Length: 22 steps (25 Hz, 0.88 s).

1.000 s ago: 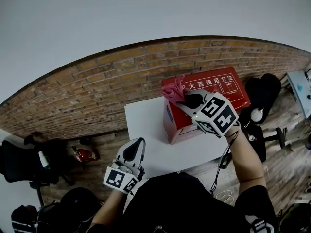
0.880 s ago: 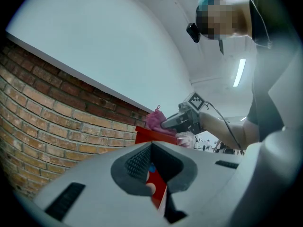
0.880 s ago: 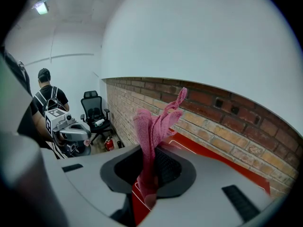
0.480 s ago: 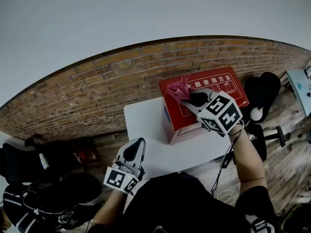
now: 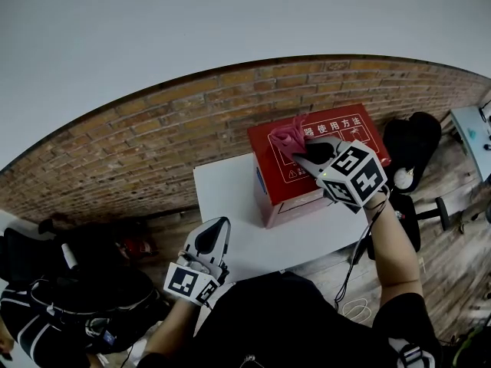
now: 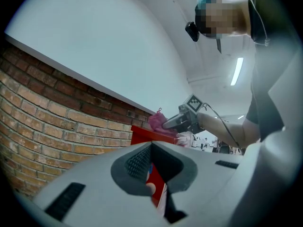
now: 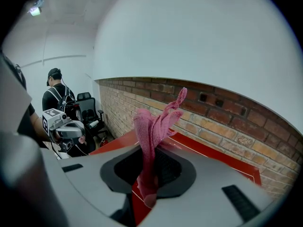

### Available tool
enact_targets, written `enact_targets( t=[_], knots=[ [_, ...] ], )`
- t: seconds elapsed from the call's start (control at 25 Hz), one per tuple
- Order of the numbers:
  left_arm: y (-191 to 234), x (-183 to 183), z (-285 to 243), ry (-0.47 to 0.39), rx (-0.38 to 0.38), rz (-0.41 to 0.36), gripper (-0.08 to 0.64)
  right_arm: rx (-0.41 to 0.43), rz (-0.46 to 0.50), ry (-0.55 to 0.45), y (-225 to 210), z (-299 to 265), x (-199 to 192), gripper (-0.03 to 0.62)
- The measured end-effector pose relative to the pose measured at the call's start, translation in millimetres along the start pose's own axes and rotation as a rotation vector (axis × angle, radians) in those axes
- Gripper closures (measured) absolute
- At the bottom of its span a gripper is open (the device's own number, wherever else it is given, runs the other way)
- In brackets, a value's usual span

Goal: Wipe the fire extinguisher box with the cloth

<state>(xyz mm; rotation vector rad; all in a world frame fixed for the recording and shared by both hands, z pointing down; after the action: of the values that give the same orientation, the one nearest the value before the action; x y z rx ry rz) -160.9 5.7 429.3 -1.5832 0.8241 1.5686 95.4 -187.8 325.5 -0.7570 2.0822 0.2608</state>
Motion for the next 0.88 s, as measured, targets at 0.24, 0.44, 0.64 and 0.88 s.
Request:
enact_targets(
  t=[0.24,0.44,0.64,0.88],
  knots=[
    [-2.8,-0.1,-0.4,-0.001,-0.005,-0.003,0.526,-0.014,-0.012,-0.002,-7.1,4.7,-3.1,0.518],
    [-5.4,0.6,-1.5,-0.005,-0.004,-0.006,0.526,-0.025,-0.023,-0.006,-13.7,9.4,-7.3,0.518],
    [-6.4,2.0,-1.6,0.0,-0.003,-0.005,0.526,-0.034,-0.037,-0.009,-20.5,13.4,-8.3,0.518],
    [-8.0,1.8,-1.4,0.0,-0.002,-0.004,0.526,-0.053,-0.048,-0.011,-30.1,18.8,-11.8,0.518]
  ],
)
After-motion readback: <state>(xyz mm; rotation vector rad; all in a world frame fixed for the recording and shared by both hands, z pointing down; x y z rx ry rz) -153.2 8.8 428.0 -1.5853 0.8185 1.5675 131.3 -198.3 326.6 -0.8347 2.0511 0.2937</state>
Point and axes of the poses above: the fingertips, and each gripper's own axes: z backward along the fingers, y to its left, x out of its top, the point moved 10 cm from there along z, backward along the fingers, and after that the axes turned 15 degrees about -z, right-handed, at the moved point
